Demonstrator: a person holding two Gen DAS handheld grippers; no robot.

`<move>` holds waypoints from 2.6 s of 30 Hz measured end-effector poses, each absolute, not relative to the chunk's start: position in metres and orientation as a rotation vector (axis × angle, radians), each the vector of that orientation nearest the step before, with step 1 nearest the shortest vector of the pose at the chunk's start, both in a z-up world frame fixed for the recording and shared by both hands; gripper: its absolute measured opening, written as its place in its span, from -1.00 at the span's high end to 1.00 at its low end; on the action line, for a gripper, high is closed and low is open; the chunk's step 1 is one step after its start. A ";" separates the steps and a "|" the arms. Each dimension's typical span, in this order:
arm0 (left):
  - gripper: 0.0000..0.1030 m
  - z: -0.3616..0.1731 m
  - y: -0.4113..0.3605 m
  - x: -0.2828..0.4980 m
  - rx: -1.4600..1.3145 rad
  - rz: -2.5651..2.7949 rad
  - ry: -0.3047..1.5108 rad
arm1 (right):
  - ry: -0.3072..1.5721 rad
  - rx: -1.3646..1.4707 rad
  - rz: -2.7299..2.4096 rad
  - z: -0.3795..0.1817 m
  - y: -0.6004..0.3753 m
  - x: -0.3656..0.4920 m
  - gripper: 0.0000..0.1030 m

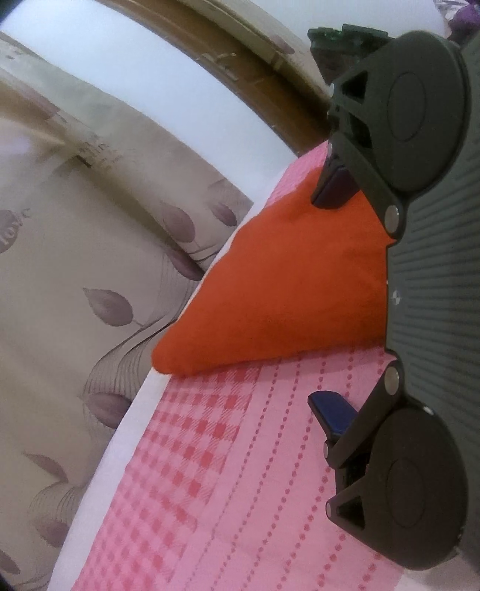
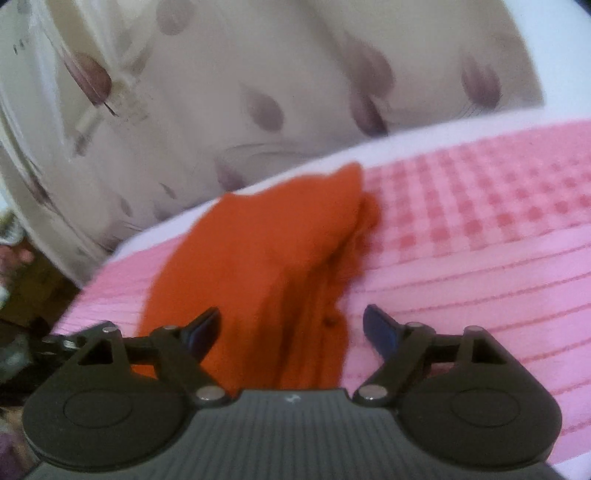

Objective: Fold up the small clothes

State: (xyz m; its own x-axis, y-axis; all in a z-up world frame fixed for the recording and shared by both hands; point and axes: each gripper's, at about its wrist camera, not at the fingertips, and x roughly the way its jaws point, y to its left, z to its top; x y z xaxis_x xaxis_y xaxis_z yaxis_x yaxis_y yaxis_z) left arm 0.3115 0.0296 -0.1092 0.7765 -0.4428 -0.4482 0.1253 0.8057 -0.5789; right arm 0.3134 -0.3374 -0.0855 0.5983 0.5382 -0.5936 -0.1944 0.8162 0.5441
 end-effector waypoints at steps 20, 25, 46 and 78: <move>-1.00 -0.105 0.002 0.372 -0.342 -0.311 0.656 | 0.843 0.623 0.522 -0.106 -0.342 0.381 -0.67; -1.00 -0.105 -0.002 0.377 -0.321 -0.319 0.657 | 0.840 0.612 0.515 -0.105 -0.339 0.381 -0.67; -0.47 -0.123 0.045 0.436 -0.576 -0.624 0.761 | 0.900 0.662 0.563 -0.112 -0.343 0.393 -0.09; 0.35 -0.041 0.061 0.302 -0.217 -0.444 0.634 | 0.812 0.764 0.574 -0.062 -0.252 0.293 0.35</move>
